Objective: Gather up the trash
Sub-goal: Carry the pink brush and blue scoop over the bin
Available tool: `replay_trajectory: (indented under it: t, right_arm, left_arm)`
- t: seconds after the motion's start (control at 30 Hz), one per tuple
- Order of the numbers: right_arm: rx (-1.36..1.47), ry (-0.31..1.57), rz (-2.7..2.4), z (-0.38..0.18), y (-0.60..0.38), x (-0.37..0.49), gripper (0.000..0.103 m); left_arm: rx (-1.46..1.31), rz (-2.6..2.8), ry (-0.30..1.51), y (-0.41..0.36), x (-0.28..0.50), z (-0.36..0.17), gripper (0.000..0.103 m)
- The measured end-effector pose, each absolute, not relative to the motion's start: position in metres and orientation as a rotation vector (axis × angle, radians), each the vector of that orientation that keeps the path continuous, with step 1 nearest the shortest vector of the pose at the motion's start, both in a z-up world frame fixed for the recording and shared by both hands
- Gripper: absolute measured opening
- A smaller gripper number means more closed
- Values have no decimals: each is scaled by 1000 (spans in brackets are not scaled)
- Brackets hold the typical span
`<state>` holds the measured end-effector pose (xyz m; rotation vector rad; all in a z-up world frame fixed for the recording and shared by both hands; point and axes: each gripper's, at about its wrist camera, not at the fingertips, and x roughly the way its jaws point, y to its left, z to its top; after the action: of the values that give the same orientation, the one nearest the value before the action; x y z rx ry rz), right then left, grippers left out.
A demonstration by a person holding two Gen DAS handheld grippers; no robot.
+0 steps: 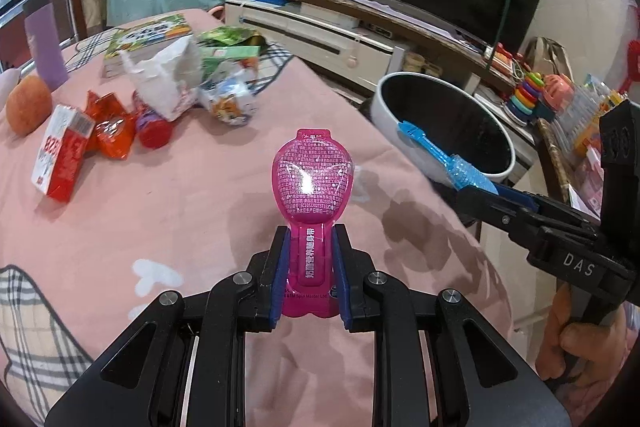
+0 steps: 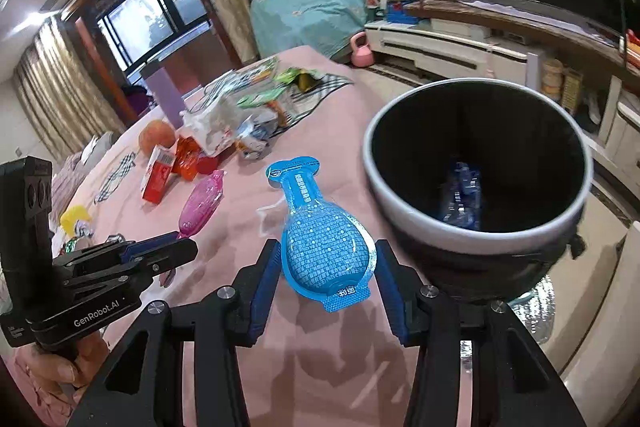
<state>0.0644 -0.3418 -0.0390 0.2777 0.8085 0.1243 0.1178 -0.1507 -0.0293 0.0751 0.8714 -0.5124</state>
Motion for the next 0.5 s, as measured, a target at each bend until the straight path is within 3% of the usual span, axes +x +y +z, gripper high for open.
replay_trajectory:
  t: [0.5]
  right_arm:
    - [319,769,28,-31,-396,52,48]
  left_arm:
    - [136,-595,844,-204,118,-14,19]
